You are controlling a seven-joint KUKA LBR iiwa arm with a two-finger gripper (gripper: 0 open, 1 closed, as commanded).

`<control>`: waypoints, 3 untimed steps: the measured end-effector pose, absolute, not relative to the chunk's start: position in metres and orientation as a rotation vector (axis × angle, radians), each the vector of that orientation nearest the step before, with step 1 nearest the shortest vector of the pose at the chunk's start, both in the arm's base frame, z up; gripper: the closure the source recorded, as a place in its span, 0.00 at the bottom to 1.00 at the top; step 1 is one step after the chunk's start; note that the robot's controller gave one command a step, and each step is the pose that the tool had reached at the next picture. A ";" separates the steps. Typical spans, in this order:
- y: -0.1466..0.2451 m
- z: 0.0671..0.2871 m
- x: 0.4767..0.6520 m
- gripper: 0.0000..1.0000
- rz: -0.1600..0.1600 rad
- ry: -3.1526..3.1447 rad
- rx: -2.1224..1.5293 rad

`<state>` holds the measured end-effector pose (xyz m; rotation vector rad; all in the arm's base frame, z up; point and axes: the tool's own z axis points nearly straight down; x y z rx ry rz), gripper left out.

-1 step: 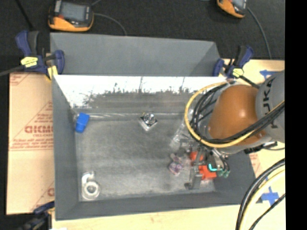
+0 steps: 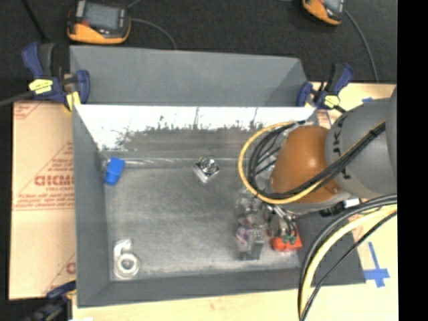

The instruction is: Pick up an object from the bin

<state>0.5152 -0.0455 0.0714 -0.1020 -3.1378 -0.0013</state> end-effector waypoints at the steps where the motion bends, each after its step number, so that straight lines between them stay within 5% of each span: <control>1: -0.095 0.071 0.496 0.00 0.000 -3.130 -0.281; 2: -0.094 0.071 0.497 1.00 0.000 -3.132 -0.272; 3: -0.094 0.188 0.555 1.00 0.001 -3.146 -0.257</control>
Offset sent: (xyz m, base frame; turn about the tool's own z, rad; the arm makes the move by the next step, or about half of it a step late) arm -0.0198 -0.0476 -0.0014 0.1120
